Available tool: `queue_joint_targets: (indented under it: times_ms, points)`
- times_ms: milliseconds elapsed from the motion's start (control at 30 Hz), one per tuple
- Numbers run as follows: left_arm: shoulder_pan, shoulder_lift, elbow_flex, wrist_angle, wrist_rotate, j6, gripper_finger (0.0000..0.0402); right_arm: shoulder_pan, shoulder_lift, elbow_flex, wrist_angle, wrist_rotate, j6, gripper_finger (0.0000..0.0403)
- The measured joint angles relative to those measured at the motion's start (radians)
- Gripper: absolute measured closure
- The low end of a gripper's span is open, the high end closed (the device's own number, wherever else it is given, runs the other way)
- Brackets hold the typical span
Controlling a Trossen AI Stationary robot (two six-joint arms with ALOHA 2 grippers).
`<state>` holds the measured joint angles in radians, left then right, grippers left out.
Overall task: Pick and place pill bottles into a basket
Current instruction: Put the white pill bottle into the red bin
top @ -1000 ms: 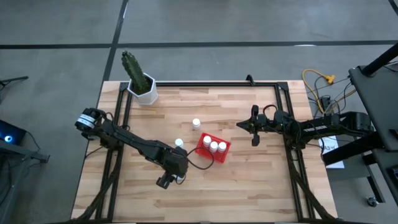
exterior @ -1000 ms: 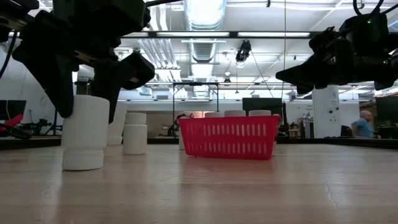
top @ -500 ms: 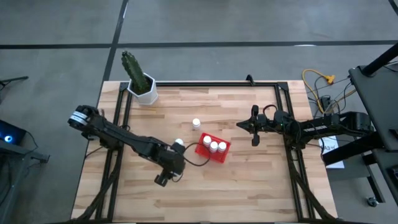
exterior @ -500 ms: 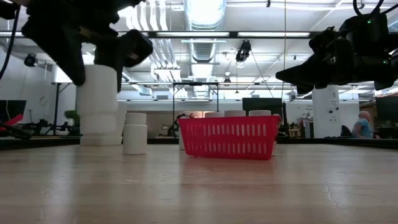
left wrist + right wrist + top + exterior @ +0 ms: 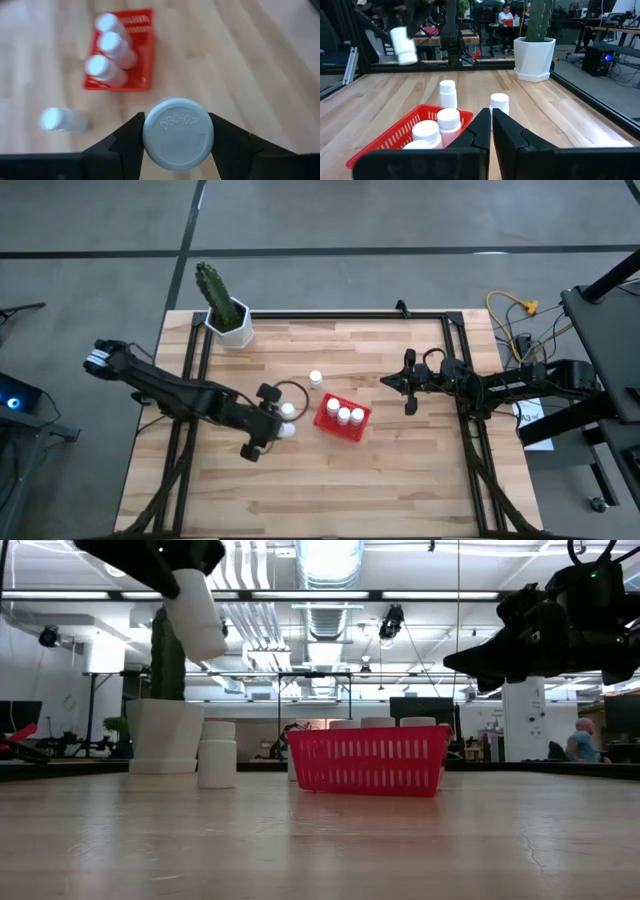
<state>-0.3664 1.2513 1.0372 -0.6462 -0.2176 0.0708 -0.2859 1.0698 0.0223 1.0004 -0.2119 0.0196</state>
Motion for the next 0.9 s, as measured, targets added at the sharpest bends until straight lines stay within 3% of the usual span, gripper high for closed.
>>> queue_joint_targets:
  times_ms: [333,667,900]
  points:
    - [0.001,-0.096,-0.042,0.045,-0.212,0.074,0.0226,0.0,0.0,0.011,0.004,0.0,0.004,0.0394]
    - [0.0,-0.161,-0.128,0.274,-0.27,0.235,0.0226,0.035,0.0,0.059,0.006,0.0,0.0,0.0394]
    - [0.0,-0.248,-0.214,0.465,-0.312,0.325,0.0226,0.067,0.0,0.095,0.008,0.003,-0.097,0.0394]
